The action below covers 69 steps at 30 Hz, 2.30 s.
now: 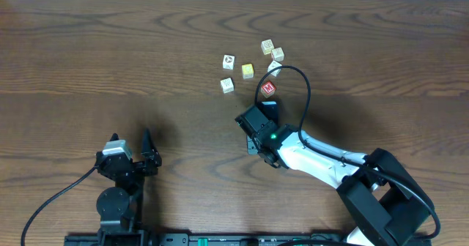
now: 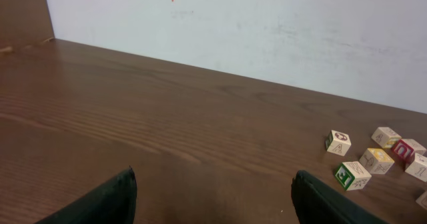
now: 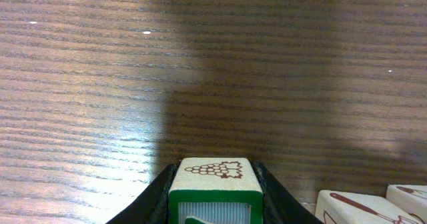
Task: Lift 4 blocks
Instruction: 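Open the right gripper to release the green 7 block, then move the right gripper up to the red M block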
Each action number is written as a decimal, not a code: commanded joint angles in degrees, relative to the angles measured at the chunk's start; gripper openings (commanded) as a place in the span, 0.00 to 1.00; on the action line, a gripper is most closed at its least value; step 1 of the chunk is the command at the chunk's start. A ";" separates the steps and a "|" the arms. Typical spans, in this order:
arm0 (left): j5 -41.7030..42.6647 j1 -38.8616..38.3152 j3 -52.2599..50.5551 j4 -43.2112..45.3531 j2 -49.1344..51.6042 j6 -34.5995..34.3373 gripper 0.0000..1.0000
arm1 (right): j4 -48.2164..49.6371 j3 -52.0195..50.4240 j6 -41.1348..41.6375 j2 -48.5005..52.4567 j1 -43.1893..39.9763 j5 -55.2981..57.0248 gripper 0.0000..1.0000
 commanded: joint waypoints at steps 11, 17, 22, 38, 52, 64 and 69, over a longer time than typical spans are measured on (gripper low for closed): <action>-0.55 -0.17 -0.94 -2.54 -0.33 -0.09 0.75 | -6.73 -0.39 1.27 2.08 0.24 -1.92 0.23; -0.55 -0.17 -0.94 -2.54 -0.33 -0.09 0.75 | -7.30 -0.39 2.21 2.08 0.24 -3.67 0.22; -0.55 -0.17 -0.94 -2.54 -0.33 -0.09 0.75 | -7.76 -0.39 3.34 2.08 0.24 -5.31 0.23; -0.55 -0.17 -0.94 -2.54 -0.33 -0.09 0.75 | -8.70 -0.39 6.21 2.08 0.22 -4.09 0.44; -0.55 -0.17 -0.94 -2.54 -0.33 -0.09 0.75 | -5.73 -0.15 3.39 2.08 0.17 -2.01 0.49; -0.55 -0.17 -0.94 -2.51 -0.33 -0.09 0.75 | -7.39 3.56 1.22 2.08 0.11 -0.31 0.54; -0.55 -0.17 -0.94 -2.51 -0.33 -0.09 0.75 | -9.51 6.03 -0.26 2.08 0.11 0.09 0.55</action>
